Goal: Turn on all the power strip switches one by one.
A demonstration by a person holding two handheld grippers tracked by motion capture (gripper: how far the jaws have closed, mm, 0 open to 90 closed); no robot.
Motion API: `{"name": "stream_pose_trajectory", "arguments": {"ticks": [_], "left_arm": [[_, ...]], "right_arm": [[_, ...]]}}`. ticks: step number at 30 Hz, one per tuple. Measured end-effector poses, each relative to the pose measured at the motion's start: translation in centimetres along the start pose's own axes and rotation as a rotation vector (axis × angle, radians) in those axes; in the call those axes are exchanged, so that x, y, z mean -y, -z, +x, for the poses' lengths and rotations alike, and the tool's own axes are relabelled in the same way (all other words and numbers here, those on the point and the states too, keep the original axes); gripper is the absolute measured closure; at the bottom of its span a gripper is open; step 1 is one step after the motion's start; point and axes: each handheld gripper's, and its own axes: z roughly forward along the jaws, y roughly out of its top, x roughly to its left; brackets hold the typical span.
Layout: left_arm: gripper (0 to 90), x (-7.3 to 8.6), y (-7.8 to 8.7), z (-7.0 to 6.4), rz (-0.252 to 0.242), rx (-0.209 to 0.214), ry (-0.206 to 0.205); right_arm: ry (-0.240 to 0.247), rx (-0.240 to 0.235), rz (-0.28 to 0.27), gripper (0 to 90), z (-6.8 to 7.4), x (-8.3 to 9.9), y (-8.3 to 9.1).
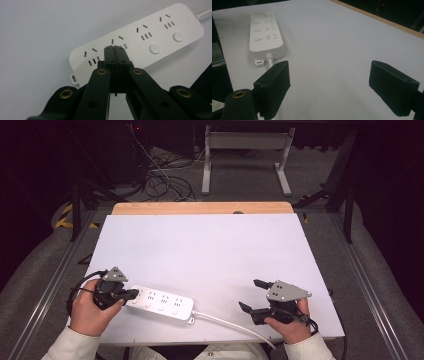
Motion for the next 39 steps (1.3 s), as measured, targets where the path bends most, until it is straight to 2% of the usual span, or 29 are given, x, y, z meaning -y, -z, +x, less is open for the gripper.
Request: {"name": "stream_pose_trajectory", "arguments": {"ticks": [6, 15, 23, 39], "left_arm": [[90.0, -0.2, -0.8, -0.9, 0.005, 0.052, -0.024], [89.9, -0.2, -1.7, -1.2, 0.018, 0.081, -0.024], [89.9, -0.3, -2.7, -1.3, 0.059, 0.057, -0.039], [90.0, -0.3, -3.4, -1.4, 0.081, 0.035, -0.038]], "right_arm": [[-0.003, -0.001, -0.003, 17.3, 0.0, 0.0, 0.0], [0.0, -0.001, -0.003, 17.3, 0.0, 0.0, 0.0], [0.002, -0.002, 0.0, 17.2, 0.0, 0.0, 0.0], [0.007, -0.002, 0.001, 17.2, 0.0, 0.0, 0.0]]}}
